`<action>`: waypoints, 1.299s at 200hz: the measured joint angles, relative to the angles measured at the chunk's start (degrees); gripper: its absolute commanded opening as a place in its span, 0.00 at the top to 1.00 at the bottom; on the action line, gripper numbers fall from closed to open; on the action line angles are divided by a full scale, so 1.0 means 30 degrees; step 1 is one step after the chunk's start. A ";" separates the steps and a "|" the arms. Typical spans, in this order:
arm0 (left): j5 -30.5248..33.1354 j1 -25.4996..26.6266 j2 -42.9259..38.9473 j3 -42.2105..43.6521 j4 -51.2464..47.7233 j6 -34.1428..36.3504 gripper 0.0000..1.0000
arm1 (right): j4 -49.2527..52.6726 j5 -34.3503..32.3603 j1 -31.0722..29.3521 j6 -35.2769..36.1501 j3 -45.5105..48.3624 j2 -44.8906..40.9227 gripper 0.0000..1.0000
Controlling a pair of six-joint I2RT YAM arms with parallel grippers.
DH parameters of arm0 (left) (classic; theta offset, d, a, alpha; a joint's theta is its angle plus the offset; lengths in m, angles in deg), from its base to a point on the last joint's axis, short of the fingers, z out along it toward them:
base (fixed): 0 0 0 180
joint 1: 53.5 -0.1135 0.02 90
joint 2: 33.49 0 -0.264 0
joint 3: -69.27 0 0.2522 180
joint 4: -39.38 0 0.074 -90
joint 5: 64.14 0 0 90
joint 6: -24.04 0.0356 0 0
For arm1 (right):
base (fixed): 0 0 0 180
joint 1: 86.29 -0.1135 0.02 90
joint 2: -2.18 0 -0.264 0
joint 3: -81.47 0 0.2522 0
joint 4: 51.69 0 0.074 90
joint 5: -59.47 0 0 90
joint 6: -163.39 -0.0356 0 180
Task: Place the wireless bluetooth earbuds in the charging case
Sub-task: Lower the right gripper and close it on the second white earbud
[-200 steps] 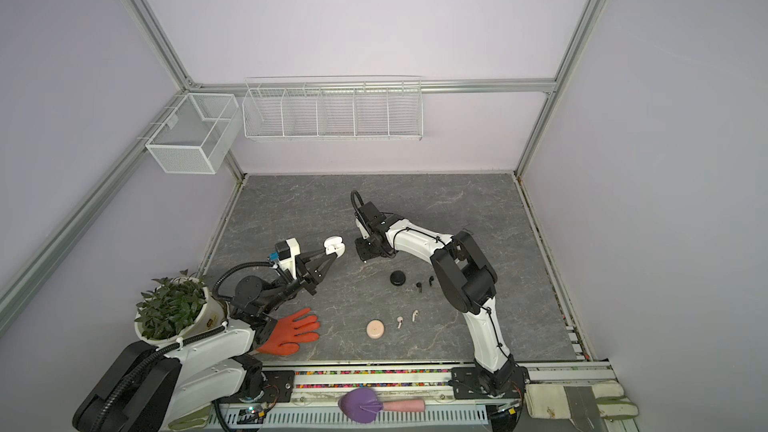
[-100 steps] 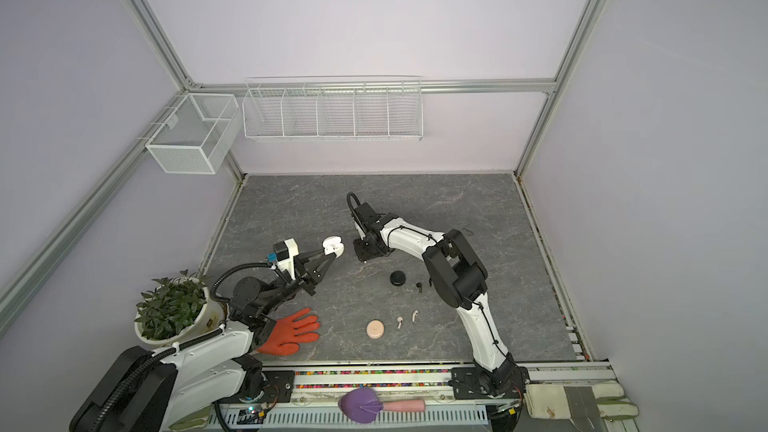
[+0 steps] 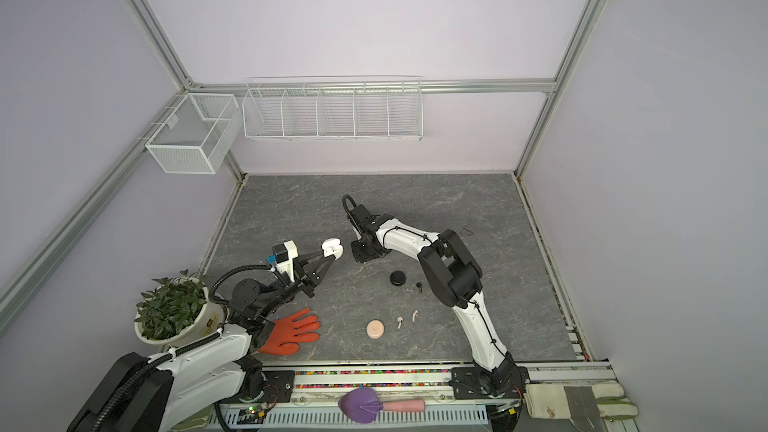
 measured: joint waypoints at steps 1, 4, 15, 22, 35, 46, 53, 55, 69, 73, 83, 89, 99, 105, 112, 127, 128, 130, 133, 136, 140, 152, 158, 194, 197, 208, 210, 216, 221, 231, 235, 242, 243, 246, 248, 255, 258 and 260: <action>0.0000 0.0000 0.0000 0.0000 0.0000 0.0000 1.00 | 0.0000 0.0000 0.0000 0.0000 0.0000 0.0000 0.73; 0.0007 0.0000 -0.0015 0.0000 -0.0007 0.0007 1.00 | 0.0044 -0.0007 0.0000 0.0000 -0.0029 0.0036 0.73; 0.0022 0.0000 -0.0051 0.0000 -0.0036 0.0000 1.00 | 0.0175 -0.0044 0.0000 0.0000 -0.0160 0.0095 0.73; 0.0029 0.0000 -0.0080 0.0000 -0.0058 0.0007 1.00 | 0.0240 -0.0073 -0.0007 0.0000 -0.0270 0.0153 0.73; 0.0087 0.0000 -0.0131 0.0022 -0.0058 0.0007 1.00 | 0.0335 -0.0160 -0.0022 0.0000 -0.0393 0.0219 0.74; 0.0160 0.0000 -0.0197 0.0058 -0.0117 0.0015 1.00 | 0.0386 -0.0219 -0.0029 0.0000 -0.0466 0.0255 0.75; 0.0168 0.0000 -0.0233 0.0080 -0.0131 0.0015 1.00 | 0.0444 -0.0284 -0.0051 0.0000 -0.0546 0.0306 0.75; 0.0175 0.0000 -0.0248 0.0095 -0.0138 0.0015 1.00 | 0.0452 -0.0284 -0.0051 0.0000 -0.0576 0.0328 0.75; 0.0240 0.0000 -0.0328 0.0146 -0.0240 0.0022 1.00 | 0.0517 -0.0357 -0.0080 -0.0007 -0.0692 0.0408 0.76; 0.0255 0.0000 -0.0357 0.0160 -0.0255 0.0022 1.00 | 0.0532 -0.0357 -0.0087 -0.0007 -0.0729 0.0430 0.77; 0.0284 0.0000 -0.0437 0.0197 -0.0277 0.0051 1.00 | 0.0583 -0.0364 -0.0087 -0.0022 -0.0809 0.0466 0.79; 0.0291 0.0000 -0.0488 0.0204 -0.0291 0.0080 1.00 | 0.0597 -0.0364 -0.0087 -0.0051 -0.0860 0.0495 0.79; 0.0299 0.0000 -0.0576 0.0204 -0.0321 0.0102 1.00 | 0.0612 -0.0364 -0.0087 -0.0066 -0.0896 0.0525 0.80; 0.0299 0.0000 -0.0605 0.0204 -0.0335 0.0138 1.00 | 0.0619 -0.0364 -0.0087 -0.0066 -0.0903 0.0532 0.79; 0.0306 0.0000 -0.0627 0.0204 -0.0357 0.0153 1.00 | 0.0612 -0.0364 -0.0087 -0.0066 -0.0911 0.0532 0.80; 0.0306 0.0000 -0.0634 0.0204 -0.0423 0.0153 1.00 | 0.0612 -0.0372 -0.0087 -0.0066 -0.0911 0.0532 0.80; 0.0299 0.0000 -0.0634 0.0204 -0.0430 0.0153 1.00 | 0.0619 -0.0372 -0.0087 -0.0073 -0.0911 0.0532 0.80; 0.0299 0.0000 -0.0634 0.0204 -0.0430 0.0153 1.00 | 0.0612 -0.0372 -0.0087 -0.0066 -0.0911 0.0532 0.80; 0.0299 0.0000 -0.0634 0.0204 -0.0430 0.0153 1.00 | 0.0619 -0.0364 -0.0087 -0.0073 -0.0911 0.0532 0.81; 0.0299 0.0000 -0.0634 0.0211 -0.0430 0.0153 1.00 | 0.0612 -0.0372 -0.0087 -0.0073 -0.0911 0.0532 0.81; 0.0299 0.0000 -0.0634 0.0211 -0.0430 0.0153 1.00 | 0.0612 -0.0372 -0.0087 -0.0080 -0.0911 0.0532 0.81; 0.0299 0.0000 -0.0656 0.0211 -0.0437 0.0146 1.00 | 0.0612 -0.0408 -0.0087 -0.0146 -0.0903 0.0532 0.81; 0.0299 0.0000 -0.0656 0.0211 -0.0437 0.0146 1.00 | 0.0605 -0.0423 -0.0087 -0.0204 -0.0896 0.0525 0.81; 0.0284 0.0000 -0.0816 0.0211 -0.0597 0.0073 1.00 | 0.0474 -0.0503 -0.0102 -0.0721 0.0313 -0.0291 0.81; 0.0284 0.0000 -0.0867 0.0219 -0.0648 0.0073 1.00 | 0.0437 -0.0495 -0.0102 -0.0816 0.0605 -0.0474 0.80; 0.0291 0.0000 -0.0991 0.0233 -0.0736 0.0051 1.00 | 0.0466 -0.0495 -0.0102 -0.1158 0.1450 -0.1035 0.80; 0.0291 0.0000 -0.1013 0.0255 -0.0736 0.0044 1.00 | 0.0466 -0.0474 -0.0102 -0.1253 0.1647 -0.1180 0.80; 0.0291 0.0000 -0.1093 0.0299 -0.0736 0.0000 1.00 | 0.0488 -0.0466 -0.0102 -0.1428 0.1938 -0.1384 0.80; 0.0284 0.0000 -0.1166 0.0335 -0.0780 -0.0007 1.00 | 0.0481 -0.0423 -0.0102 -0.1596 0.2215 -0.1566 0.80; 0.0284 0.0000 -0.1333 0.0357 -0.0918 -0.0015 1.00 | 0.0313 -0.0328 -0.0109 -0.1945 0.2827 -0.1960 0.80; 0.0284 0.0000 -0.1443 0.0357 -0.1020 -0.0015 1.00 | 0.0255 -0.0262 -0.0109 -0.2127 0.3111 -0.2149 0.80; 0.0284 0.0000 -0.1610 0.0364 -0.1144 -0.0015 1.00 | 0.0211 -0.0211 -0.0124 -0.2390 0.3504 -0.2397 0.80; 0.0284 0.0000 -0.1639 0.0364 -0.1173 -0.0007 1.00 | 0.0211 -0.0211 -0.0124 -0.2390 0.3504 -0.2397 0.80; 0.0284 0.0000 -0.1683 0.0364 -0.1209 -0.0007 1.00 | 0.0182 -0.0146 -0.0124 -0.2514 0.3701 -0.2521 0.80; 0.0284 0.0000 -0.1734 0.0364 -0.1253 -0.0007 1.00 | 0.0189 -0.0124 -0.0131 -0.2586 0.3774 -0.2565 0.80; 0.0284 0.0000 -0.1865 0.0364 -0.1333 -0.0007 1.00 | 0.0146 -0.0015 -0.0160 -0.2900 0.4065 -0.2761 0.80; 0.0284 0.0000 -0.1909 0.0364 -0.1362 -0.0007 1.00 | 0.0138 0.0036 -0.0160 -0.2973 0.4160 -0.2827 0.79; 0.0284 0.0000 -0.1938 0.0364 -0.1384 -0.0007 1.00 | 0.0131 0.0066 -0.0175 -0.3082 0.4226 -0.2871 0.79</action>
